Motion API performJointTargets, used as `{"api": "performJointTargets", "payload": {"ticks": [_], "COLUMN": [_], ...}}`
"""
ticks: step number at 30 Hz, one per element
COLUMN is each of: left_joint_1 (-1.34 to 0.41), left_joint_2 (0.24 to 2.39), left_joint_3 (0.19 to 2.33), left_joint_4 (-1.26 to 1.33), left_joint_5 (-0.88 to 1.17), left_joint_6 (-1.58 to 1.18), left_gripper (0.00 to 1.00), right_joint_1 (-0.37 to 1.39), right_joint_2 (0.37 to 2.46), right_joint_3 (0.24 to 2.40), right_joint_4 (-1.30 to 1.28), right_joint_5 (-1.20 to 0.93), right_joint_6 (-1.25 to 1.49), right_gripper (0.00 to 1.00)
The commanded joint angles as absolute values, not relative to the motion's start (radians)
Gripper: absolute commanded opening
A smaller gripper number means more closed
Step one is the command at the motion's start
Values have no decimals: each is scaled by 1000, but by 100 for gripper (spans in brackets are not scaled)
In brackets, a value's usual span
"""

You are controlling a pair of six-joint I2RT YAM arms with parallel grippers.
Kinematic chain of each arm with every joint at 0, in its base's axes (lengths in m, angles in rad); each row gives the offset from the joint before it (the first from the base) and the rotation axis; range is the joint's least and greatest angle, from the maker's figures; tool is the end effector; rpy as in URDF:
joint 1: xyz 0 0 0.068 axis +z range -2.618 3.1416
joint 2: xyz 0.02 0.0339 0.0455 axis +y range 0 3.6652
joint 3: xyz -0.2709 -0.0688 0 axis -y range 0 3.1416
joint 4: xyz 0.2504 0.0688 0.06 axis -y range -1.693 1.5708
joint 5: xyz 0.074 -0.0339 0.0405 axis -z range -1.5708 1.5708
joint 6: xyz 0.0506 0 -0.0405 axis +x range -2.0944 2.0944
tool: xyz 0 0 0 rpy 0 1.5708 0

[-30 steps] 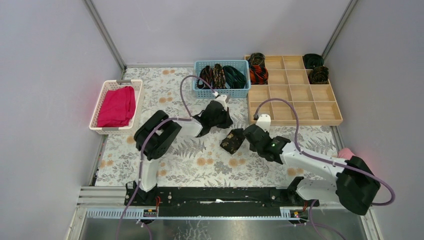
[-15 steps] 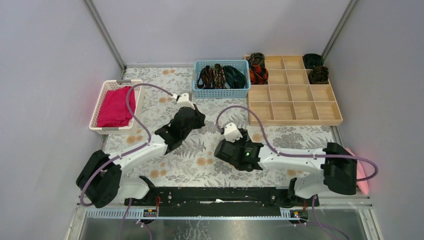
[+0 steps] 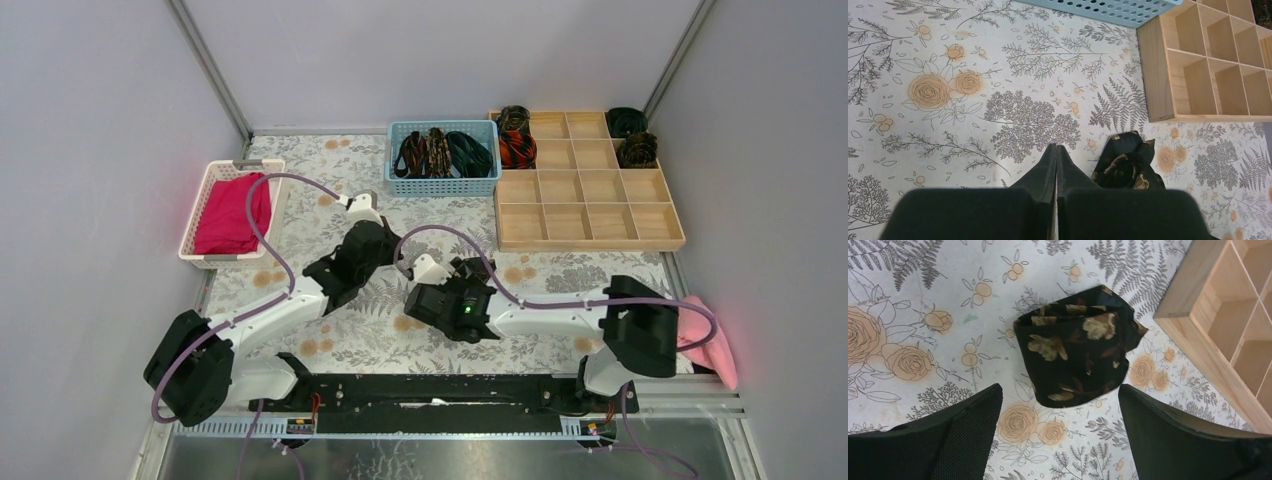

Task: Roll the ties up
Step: Roll the tie at the center of the board.

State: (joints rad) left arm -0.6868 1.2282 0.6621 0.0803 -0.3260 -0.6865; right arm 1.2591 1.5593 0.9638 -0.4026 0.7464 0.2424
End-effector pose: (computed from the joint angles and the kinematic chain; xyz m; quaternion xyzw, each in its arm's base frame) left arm 0.2271 -0.1652 0.2281 -0.0837 0.8451 -0.2155 0.4821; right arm 0.1302 0.2922 0.2002 -0.3448 0.8304 -0.0763 0.4309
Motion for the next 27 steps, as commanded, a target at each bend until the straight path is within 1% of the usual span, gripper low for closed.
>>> {"api": "performJointTargets", "payload": {"ticks": [1, 4, 10, 19, 24, 27], "left_joint_1": [-692, -692, -692, -692, -692, -692], "left_joint_2": [1213, 1215, 1194, 1089, 1052, 1048], "left_joint_3": [638, 635, 630, 623, 624, 625], "left_joint_4": [87, 85, 88, 49, 32, 28], "left_joint_5": [-351, -348, -343, -371, -389, -395], "left_joint_6": [-672, -669, -661, -644, -634, -629], "left_gripper": [1, 1, 0, 0, 0, 0], "right_joint_1": [1267, 1267, 1242, 1130, 1028, 989], "right_joint_2": [1662, 1727, 1825, 1832, 1829, 1809], "right_joint_3": [1030, 1059, 1087, 1114, 1130, 1110], "right_joint_4": [-384, -407, -412, -408, -447, -424], "right_joint_5": [746, 776, 823, 804, 734, 686], "right_joint_6": [180, 177, 174, 141, 159, 135], "right_gripper": [95, 99, 100, 100, 100, 100]}}
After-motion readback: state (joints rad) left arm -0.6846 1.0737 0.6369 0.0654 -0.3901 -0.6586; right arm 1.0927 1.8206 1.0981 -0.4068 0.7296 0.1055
